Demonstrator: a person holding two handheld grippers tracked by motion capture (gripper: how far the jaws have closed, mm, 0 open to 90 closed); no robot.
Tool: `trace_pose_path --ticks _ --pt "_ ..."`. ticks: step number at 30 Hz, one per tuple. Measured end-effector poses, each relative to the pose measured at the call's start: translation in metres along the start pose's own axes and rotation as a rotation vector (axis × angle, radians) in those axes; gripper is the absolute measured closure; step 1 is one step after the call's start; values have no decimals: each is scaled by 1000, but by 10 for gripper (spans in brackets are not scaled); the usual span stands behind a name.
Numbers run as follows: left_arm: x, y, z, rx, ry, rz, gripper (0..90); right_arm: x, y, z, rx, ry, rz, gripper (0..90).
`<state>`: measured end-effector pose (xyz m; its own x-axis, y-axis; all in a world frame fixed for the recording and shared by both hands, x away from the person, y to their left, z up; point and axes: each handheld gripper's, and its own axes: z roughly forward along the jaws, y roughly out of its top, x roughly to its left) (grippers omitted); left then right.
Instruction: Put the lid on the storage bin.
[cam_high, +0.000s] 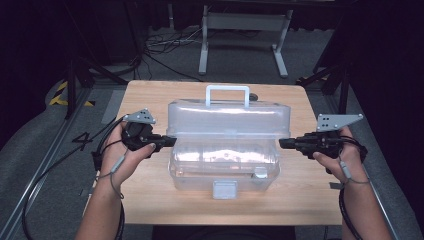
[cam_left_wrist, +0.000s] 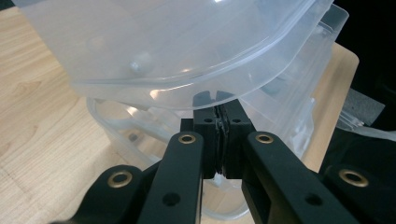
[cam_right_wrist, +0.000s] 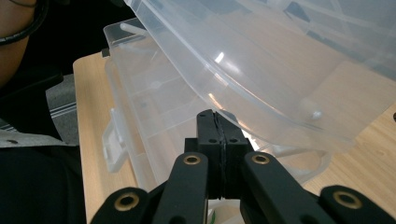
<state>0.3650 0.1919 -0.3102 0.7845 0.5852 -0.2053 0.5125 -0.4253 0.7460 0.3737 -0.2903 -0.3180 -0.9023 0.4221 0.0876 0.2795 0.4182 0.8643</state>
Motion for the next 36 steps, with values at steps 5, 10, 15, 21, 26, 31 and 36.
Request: trace_pose_path --ticks 5,10,15,21,26,31,36 --pt "-1 0 0 29 -11 7 875 0 -1 2 23 17 3 900" --pt "0 -1 0 50 -19 14 876 0 -2 2 41 33 9 900" --pt "1 -2 1 69 -31 5 878 0 -3 3 61 44 12 900" --pt "0 -3 1 92 -40 17 882 -2 -5 2 87 38 25 900" --pt "0 -3 2 110 -45 24 891 -3 -6 2 113 40 28 900" --pt "0 -4 3 133 -51 19 894 -4 -8 1 139 36 29 900" --pt "0 -5 4 156 -56 26 895 -4 -8 2 167 34 27 900"
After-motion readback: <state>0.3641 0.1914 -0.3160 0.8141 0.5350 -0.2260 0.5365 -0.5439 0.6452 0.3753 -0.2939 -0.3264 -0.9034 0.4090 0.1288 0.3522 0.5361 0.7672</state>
